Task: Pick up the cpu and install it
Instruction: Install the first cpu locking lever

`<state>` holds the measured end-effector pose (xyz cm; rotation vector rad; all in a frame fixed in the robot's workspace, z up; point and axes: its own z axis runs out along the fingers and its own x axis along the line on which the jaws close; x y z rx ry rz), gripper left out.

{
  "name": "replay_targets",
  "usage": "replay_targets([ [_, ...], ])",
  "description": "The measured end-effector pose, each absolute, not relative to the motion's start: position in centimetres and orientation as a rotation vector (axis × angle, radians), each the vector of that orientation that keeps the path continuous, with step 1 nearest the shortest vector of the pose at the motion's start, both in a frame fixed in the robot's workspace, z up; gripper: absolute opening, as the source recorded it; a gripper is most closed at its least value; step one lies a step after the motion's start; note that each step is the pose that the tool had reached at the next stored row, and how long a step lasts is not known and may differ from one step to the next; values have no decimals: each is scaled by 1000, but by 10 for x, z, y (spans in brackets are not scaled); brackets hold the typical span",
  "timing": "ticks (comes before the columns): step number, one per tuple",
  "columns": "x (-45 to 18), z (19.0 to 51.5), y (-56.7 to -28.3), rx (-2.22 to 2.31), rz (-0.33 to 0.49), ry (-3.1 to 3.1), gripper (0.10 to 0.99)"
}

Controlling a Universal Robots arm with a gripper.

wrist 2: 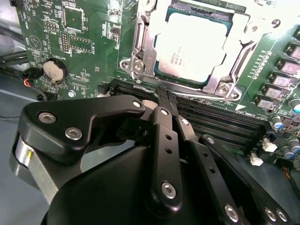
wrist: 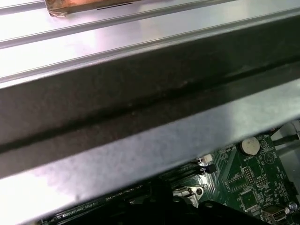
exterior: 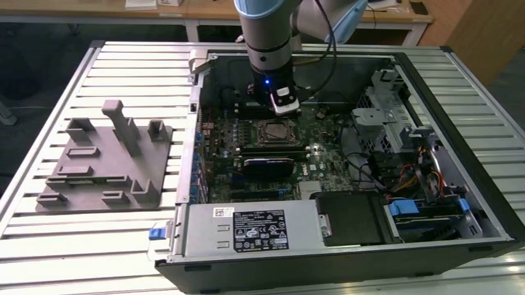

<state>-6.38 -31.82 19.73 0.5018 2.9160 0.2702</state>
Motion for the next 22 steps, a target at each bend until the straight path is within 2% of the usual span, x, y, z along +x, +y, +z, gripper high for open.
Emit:
replay_targets([
  [22,-64,194,-318,498,238,2915,106],
])
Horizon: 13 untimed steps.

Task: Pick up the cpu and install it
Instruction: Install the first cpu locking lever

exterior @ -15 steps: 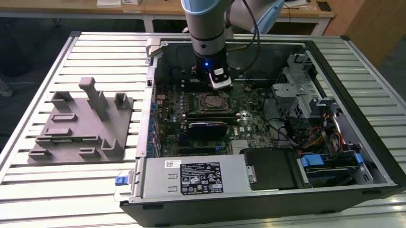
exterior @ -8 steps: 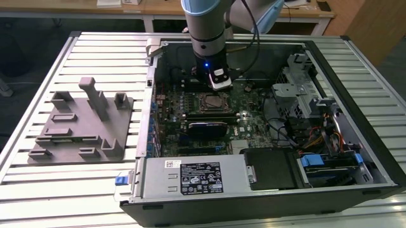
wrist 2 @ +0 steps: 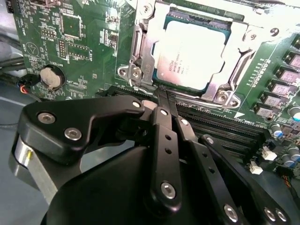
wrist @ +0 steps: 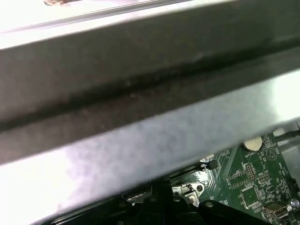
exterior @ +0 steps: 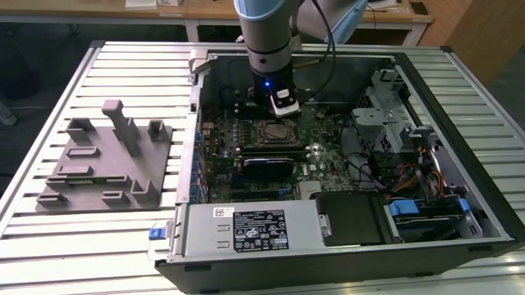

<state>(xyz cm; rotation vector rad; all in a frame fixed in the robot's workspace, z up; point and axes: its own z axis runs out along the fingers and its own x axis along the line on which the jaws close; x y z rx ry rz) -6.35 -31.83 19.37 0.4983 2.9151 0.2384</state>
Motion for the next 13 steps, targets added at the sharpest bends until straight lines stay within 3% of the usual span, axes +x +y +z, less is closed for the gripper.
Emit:
replay_targets([
  [13,-64,217,-318,498,238,2916,106],
])
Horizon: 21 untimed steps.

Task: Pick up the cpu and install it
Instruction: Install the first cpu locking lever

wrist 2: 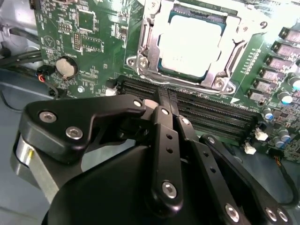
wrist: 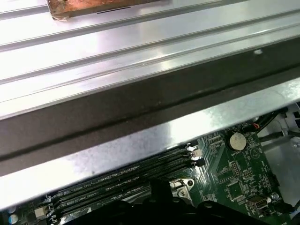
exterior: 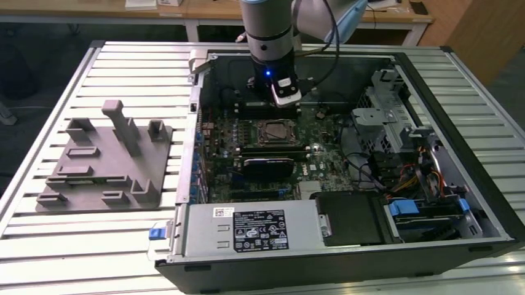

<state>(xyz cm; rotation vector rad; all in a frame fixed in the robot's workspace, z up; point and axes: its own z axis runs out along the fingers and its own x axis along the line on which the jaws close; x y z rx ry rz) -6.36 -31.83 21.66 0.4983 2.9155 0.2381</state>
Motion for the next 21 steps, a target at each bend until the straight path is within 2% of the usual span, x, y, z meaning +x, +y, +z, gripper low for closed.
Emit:
replay_targets([
  [21,-59,216,-340,506,183,2960,106],
])
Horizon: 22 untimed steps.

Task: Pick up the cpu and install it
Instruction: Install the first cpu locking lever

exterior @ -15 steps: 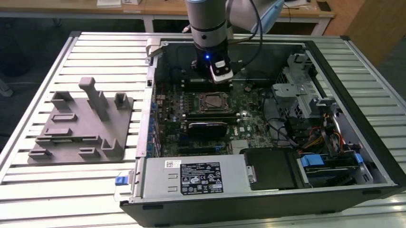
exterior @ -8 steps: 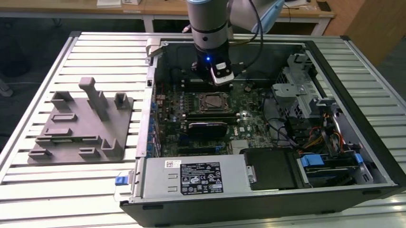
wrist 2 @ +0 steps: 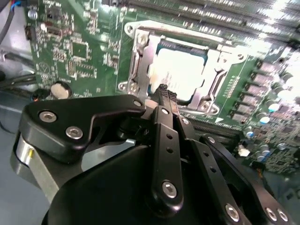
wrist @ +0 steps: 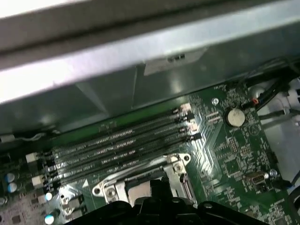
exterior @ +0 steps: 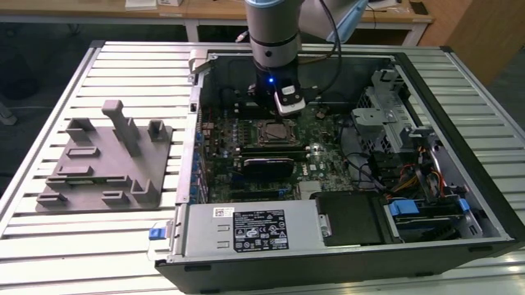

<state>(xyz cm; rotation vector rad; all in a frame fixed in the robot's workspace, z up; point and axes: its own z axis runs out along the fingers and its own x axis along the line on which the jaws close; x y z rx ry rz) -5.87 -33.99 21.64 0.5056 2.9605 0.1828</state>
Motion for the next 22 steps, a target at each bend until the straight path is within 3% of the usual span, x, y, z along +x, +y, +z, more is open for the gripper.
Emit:
replay_targets([
  [12,-55,216,-348,519,130,3025,106],
  [17,-54,216,-348,515,52,3020,106],
  [22,-48,216,-348,507,50,3024,106],
])
